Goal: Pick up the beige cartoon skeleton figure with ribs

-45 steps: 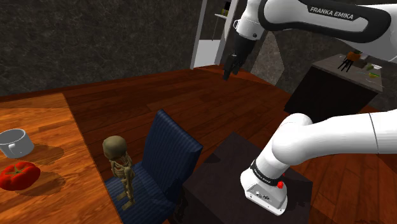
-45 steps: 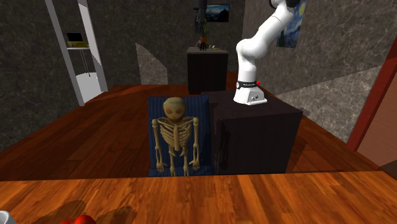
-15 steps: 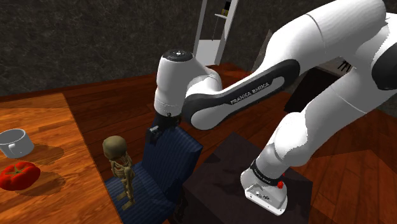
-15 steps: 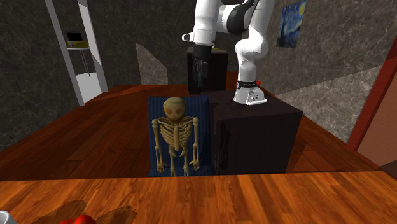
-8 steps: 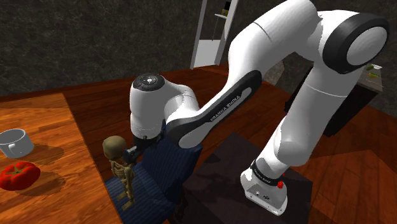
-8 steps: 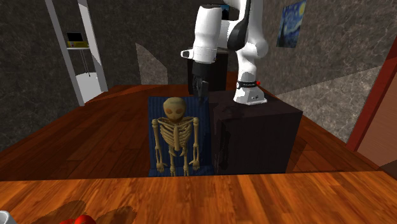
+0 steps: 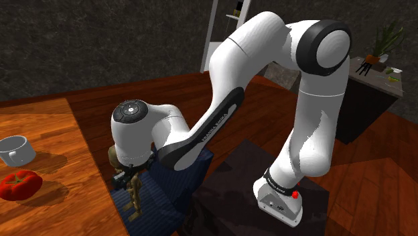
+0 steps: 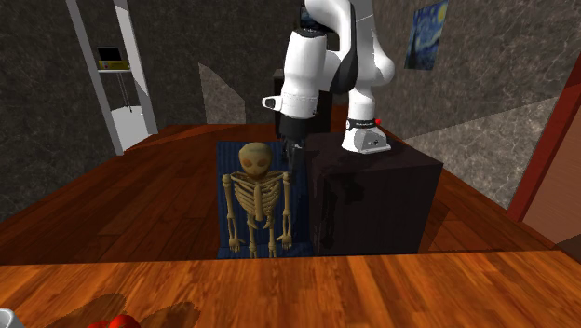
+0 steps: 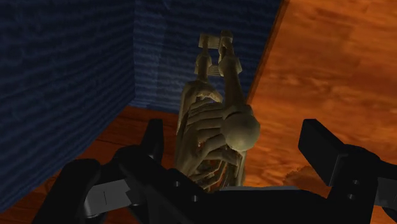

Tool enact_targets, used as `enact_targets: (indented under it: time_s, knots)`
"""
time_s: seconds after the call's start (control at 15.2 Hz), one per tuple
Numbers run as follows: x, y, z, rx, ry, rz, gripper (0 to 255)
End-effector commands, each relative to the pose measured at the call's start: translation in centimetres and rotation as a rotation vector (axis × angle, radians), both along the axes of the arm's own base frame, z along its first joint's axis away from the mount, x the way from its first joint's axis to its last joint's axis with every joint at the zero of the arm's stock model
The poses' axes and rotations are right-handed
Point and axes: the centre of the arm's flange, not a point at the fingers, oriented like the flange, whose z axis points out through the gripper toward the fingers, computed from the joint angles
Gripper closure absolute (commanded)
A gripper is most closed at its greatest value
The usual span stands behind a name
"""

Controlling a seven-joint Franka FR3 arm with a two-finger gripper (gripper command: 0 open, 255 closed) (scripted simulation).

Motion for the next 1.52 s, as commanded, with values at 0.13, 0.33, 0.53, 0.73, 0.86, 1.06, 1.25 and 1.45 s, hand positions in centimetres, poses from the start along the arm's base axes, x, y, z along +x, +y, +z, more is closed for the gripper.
enact_targets:
  time_s: [0.13,0.33,0.53,0.73,0.86,1.06,1.25,1.45]
  knots:
    - [0.0,0.1,-2.1,0.0,-0.001,0.0,0]
    - [0.0,0.1,-2.9,0.0,-0.001,0.0,0]
    - [0.0,0.0,-2.9,0.0,-0.001,0.0,255]
    - [0.0,0.0,-2.9,0.0,-0.001,0.0,255]
    - [0.0,0.0,-2.9,0.0,-0.001,0.0,255]
    - [0.0,0.1,-2.4,0.0,-0.001,0.0,255]
    - [0.0,0.1,-0.8,0.0,-0.001,0.0,255]
    - [0.0,0.1,0.8,0.0,-0.001,0.0,255]
